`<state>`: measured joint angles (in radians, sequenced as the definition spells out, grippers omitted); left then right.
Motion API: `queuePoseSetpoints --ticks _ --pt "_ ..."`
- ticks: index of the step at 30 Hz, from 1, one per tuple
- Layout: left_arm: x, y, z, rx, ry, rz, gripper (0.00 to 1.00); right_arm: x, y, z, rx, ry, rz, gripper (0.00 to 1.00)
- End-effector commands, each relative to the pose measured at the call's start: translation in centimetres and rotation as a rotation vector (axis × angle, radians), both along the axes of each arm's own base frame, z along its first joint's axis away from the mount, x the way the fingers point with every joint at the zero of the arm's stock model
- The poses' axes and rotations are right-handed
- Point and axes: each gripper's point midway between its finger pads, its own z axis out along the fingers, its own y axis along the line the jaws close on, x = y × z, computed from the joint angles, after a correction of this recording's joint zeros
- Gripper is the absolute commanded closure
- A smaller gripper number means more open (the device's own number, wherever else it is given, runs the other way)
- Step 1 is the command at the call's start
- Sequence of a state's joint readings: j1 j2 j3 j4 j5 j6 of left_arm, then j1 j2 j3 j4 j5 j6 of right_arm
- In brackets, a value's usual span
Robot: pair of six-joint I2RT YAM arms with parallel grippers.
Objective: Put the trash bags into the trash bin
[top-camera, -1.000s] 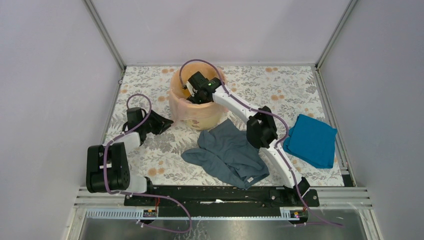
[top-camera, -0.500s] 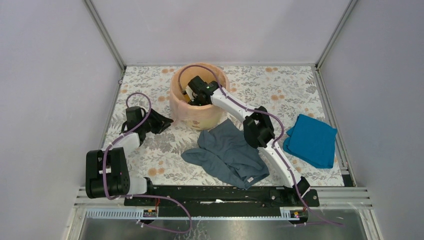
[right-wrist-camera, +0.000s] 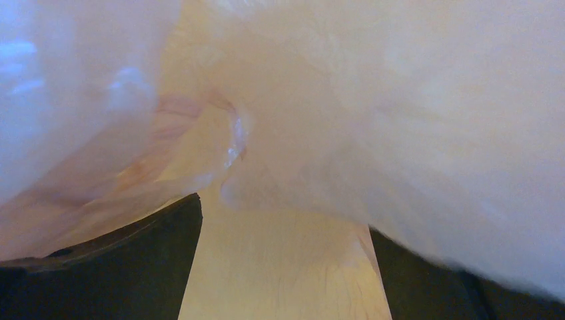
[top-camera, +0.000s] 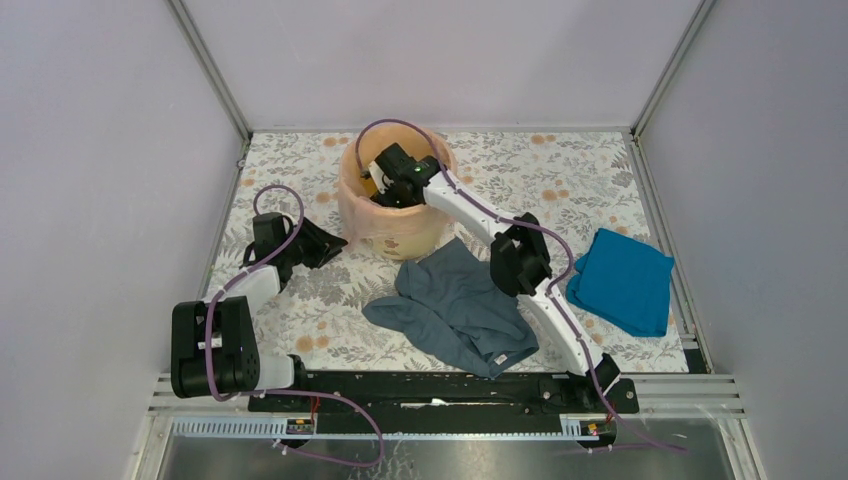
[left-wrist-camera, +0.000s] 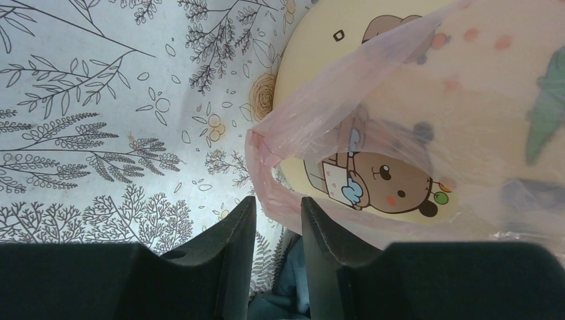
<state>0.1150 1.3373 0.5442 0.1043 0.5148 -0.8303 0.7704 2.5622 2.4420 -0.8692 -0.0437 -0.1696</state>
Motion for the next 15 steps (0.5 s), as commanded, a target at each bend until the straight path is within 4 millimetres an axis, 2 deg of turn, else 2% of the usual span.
queuePoseSetpoints --ticks 1,3,8,11,15 --pt "1.4 0.1 1.3 0.027 -0.065 -0.006 0.65 0.8 1.7 13.4 0.241 -0.184 -0.024 0.0" --pt "1.4 0.1 1.6 0.027 -0.075 -0.007 0.65 0.8 1.7 15.2 0.272 -0.208 -0.03 0.0" --pt "1.2 0.4 2.5 0.046 -0.081 0.012 0.64 1.1 1.1 16.9 0.274 -0.239 -0.067 0.0" --pt "0.9 1.2 3.4 0.08 -0.092 0.053 0.5 0.9 0.9 18.9 0.305 -0.255 -0.094 0.0" --pt "0.0 2.9 5.0 0.165 -0.085 0.121 0.29 -0.4 0.4 24.8 0.424 -0.295 -0.112 0.0"
